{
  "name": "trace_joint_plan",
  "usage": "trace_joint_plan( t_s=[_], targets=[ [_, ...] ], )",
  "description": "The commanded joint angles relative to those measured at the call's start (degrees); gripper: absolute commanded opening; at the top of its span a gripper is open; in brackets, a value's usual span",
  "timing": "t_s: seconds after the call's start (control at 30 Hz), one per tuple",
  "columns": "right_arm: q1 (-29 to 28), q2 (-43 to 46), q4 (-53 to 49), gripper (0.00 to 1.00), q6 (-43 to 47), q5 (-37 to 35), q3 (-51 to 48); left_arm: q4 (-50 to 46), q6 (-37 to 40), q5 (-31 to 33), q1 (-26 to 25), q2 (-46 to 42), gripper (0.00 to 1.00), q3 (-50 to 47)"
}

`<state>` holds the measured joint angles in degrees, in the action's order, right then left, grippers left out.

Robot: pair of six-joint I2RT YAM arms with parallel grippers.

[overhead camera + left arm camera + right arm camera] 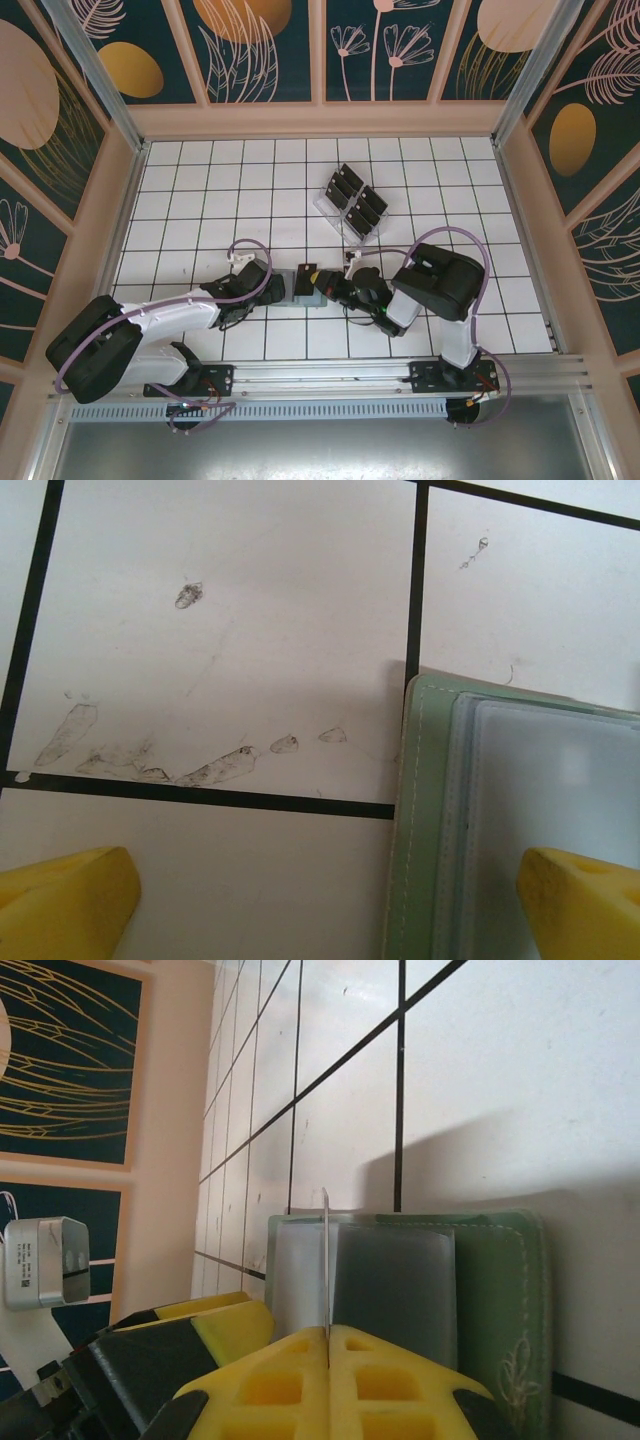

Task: Put the credit cards into the card holder
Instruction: Insert the credit card into the card slot.

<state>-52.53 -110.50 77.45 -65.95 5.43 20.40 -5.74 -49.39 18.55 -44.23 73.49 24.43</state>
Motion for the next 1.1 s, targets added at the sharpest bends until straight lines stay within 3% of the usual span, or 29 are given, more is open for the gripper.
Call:
trace_joint_plan(
  t_s=[0.0,1.07],
  targets=[
    [0.15,-1.6,2.5,0.0,0.65,-0.7,1.3,-3.66,-1.58,-0.52,0.32,1.45,0.99,-2.89],
    [-1.96,-2.51,3.67,0.0,-0.65,-1.02,-0.11,-3.34,-1.68,-0.62,0.29,1.3,0.99,-3.33]
  ],
)
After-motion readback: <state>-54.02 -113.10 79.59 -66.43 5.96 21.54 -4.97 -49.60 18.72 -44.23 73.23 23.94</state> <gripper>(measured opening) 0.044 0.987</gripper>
